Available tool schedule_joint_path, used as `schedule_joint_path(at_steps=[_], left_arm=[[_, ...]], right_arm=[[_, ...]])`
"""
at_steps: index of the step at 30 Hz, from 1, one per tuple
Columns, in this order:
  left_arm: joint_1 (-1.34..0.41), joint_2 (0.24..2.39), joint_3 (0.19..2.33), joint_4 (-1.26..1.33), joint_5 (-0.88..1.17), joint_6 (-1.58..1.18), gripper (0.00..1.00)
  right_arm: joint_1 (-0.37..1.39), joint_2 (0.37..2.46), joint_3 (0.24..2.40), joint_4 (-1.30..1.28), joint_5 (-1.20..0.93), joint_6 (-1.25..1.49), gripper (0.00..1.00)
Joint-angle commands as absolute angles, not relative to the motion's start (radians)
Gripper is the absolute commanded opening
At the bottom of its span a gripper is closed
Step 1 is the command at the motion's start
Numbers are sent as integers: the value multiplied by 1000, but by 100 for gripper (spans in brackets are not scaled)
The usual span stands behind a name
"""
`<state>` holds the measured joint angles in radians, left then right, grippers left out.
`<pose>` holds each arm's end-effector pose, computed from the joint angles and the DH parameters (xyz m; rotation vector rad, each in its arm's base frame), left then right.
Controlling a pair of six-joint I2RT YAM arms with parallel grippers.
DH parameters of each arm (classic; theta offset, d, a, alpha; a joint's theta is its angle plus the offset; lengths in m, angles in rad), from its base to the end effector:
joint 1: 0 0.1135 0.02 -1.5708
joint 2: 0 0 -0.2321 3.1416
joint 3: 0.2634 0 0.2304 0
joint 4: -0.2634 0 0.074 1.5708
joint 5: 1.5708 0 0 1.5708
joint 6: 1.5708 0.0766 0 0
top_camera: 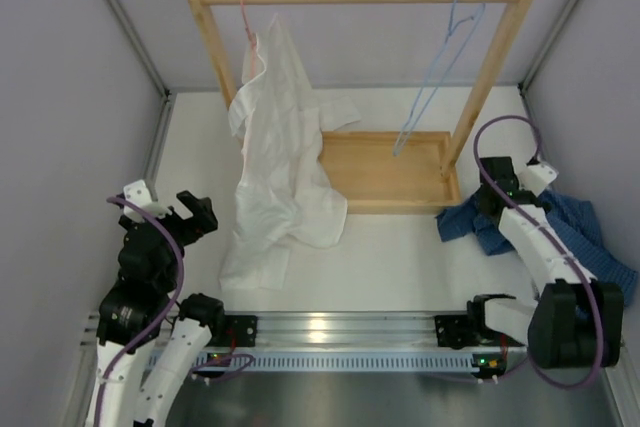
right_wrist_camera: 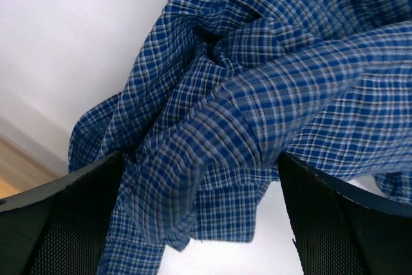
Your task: Place the shirt on the hanger
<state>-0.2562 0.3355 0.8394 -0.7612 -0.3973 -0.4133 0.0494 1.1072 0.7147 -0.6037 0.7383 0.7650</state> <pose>0.1106 0.0017 0.3131 -0.4168 1.7604 -0.1129 0.2180 -0.0408 0.1818 1.0446 2.0481 -0.5442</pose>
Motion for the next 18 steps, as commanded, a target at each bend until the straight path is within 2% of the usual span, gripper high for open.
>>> schedule_joint_path(at_steps=[1, 3, 5, 6, 7, 9, 13, 16, 17, 18], left_arm=[[-261, 327, 825, -699, -371, -411, 98], [-261, 330, 827, -698, -370, -411, 98], [-261, 324, 825, -699, -371, -411, 98], [-262, 324, 825, -699, -371, -411, 98], [-264, 316, 824, -699, -371, -413, 98], [-264, 314, 824, -698, -370, -410, 98], [-264, 321, 825, -698, -370, -408, 98], [-262, 292, 825, -698, -377, -408, 98], [-264, 284, 825, -698, -379, -408, 98], [-264, 278, 824, -698, -382, -407, 98]], right_arm=[[-52, 1215, 759, -382, 635, 686, 99], [-96, 1285, 761, -362, 528, 686, 96], [-132, 1279, 732, -339, 474, 664, 79], [-132, 1203, 707, -325, 466, 651, 56], [-130, 1142, 677, -307, 453, 622, 41], [-130, 937, 600, -288, 381, 600, 0], [-123, 645, 583, -397, 136, 534, 0], [-118, 523, 600, -485, -235, 461, 0], [-117, 511, 612, -500, -459, 442, 0], [-114, 499, 617, -540, -551, 436, 0]])
